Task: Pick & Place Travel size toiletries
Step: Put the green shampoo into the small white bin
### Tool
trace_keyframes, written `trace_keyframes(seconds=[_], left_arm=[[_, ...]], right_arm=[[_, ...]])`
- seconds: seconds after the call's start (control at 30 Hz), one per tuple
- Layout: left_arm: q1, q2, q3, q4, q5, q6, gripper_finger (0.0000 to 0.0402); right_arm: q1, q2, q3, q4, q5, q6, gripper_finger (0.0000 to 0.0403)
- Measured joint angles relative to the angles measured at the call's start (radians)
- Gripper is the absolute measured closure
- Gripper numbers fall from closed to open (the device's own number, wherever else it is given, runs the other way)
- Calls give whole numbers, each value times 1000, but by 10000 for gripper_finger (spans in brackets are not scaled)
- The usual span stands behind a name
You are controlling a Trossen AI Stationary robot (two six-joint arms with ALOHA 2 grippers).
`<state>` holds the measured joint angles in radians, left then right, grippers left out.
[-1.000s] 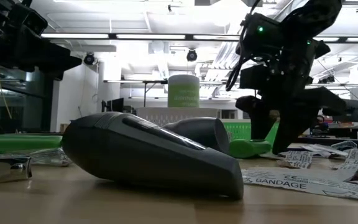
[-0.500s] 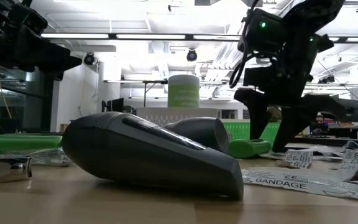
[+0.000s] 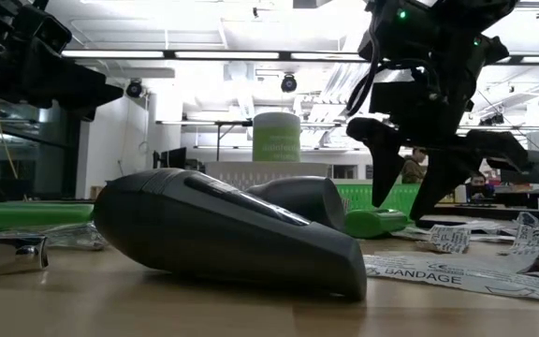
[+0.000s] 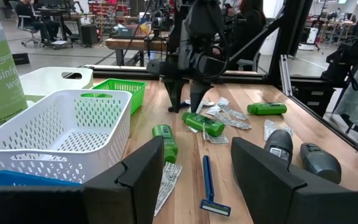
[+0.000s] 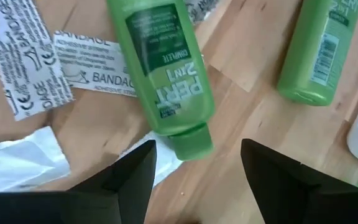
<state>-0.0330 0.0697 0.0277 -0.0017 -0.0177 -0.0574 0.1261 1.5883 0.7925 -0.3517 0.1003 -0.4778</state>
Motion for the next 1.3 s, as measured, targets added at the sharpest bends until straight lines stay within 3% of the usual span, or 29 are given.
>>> trace_keyframes(seconds=[0.97,1.1,1.3], left_arm=[[0,0,0,0,0,0,213],[0,0,0,0,0,0,213],[0,0,0,0,0,0,213]], right_arm=[[31,23,0,28,5,-78,301],[31,23,0,27,4,-84,300],[31,23,0,28,1,-88,260]])
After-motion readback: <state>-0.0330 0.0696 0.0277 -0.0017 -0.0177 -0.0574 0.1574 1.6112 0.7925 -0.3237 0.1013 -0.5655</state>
